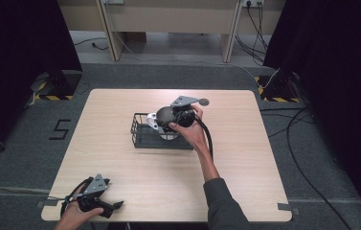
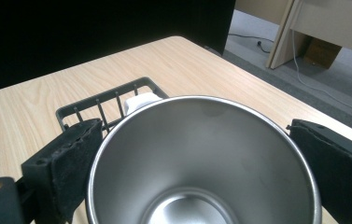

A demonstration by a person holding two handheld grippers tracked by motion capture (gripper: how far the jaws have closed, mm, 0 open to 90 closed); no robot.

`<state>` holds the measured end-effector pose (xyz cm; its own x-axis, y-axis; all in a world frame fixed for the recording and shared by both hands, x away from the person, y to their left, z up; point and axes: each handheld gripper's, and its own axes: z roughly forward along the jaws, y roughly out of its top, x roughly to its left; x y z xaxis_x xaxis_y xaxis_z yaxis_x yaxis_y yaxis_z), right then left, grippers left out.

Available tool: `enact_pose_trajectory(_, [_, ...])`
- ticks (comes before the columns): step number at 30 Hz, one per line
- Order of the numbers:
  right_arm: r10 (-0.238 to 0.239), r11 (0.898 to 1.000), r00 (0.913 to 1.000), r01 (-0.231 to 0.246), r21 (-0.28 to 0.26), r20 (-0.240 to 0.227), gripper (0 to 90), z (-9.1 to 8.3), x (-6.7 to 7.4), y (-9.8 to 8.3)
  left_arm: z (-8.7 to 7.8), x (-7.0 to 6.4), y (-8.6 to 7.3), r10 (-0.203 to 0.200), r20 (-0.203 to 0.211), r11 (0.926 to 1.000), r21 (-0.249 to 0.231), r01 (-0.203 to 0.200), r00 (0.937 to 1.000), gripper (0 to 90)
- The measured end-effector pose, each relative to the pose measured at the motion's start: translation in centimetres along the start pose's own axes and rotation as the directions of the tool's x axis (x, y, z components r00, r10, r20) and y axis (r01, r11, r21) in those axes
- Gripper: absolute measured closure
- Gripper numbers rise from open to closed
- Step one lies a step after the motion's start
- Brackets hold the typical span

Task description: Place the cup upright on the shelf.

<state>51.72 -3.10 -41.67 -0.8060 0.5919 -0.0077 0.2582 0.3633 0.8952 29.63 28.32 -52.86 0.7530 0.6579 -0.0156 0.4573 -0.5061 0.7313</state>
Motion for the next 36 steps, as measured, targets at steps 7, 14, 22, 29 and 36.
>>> enact_pose_trajectory(7, [-0.017,1.000,0.9998,0.017,0.007,-0.010,5.7,0.0,0.1,0.1,0.0,0.0,0.0,0.000,0.000,1.0000,0.001,0.000,1.0000,0.0])
enact_pose_trajectory(14, [-0.037,0.999,0.9992,0.037,0.008,-0.015,4.9,-0.3,-0.2,0.2,0.0,0.0,0.0,0.000,-0.001,1.0000,0.000,0.000,1.0000,0.0])
enact_pose_trajectory(22, [-0.032,0.997,0.9992,0.030,-0.069,-0.026,13.1,-1.4,0.2,2.1,0.0,0.0,0.0,0.002,-0.002,1.0000,0.000,-0.002,1.0000,0.0])
enact_pose_trajectory(29, [-0.007,0.997,0.9998,0.006,-0.074,-0.018,15.6,-2.2,0.4,2.0,0.0,0.0,0.0,0.001,-0.002,1.0000,-0.001,-0.001,1.0000,0.0])
enact_pose_trajectory(36, [0.019,0.997,0.9998,-0.018,-0.080,0.000,15.3,-3.6,1.1,1.5,0.0,0.0,0.0,0.000,-0.001,1.0000,-0.001,0.000,1.0000,0.0])
